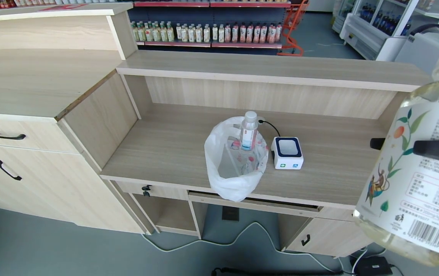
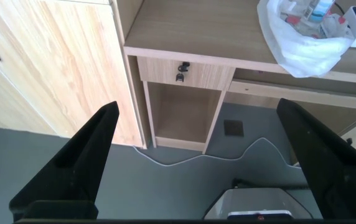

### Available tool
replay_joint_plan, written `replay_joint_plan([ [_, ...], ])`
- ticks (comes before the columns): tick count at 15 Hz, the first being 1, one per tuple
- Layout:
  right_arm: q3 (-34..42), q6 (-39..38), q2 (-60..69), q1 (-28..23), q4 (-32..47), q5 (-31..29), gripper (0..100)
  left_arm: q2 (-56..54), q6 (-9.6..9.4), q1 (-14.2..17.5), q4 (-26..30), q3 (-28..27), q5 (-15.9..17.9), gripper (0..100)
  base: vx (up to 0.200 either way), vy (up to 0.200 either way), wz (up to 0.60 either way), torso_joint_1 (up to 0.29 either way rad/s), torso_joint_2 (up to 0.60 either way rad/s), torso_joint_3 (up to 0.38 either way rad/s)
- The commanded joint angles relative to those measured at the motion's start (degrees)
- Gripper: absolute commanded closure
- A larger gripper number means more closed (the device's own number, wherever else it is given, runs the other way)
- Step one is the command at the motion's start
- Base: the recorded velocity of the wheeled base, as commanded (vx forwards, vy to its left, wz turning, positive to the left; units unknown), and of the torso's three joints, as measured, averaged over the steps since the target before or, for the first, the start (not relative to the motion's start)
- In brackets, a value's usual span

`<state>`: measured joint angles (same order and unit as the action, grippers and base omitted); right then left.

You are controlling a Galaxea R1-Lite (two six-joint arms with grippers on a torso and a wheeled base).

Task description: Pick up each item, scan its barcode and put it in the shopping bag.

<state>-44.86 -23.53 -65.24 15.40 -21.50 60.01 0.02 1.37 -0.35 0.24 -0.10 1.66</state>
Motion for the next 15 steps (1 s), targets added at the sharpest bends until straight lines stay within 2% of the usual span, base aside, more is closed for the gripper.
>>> replay_joint_plan([
  [1,0.65,0.15,-0.15,0.95,-0.03,0.02,100,-0.02,0.04,0.00,0.02,0.01,0.01,0,0.000,0.000,0.00,0.000,0.00,0.000],
  [15,-0.75,-0.29,-0.67,4.03,0.06,0.37,100,-0.02,0.04,0.00,0.02,0.01,0.01,0,0.000,0.000,0.00,0.000,0.00,0.000],
])
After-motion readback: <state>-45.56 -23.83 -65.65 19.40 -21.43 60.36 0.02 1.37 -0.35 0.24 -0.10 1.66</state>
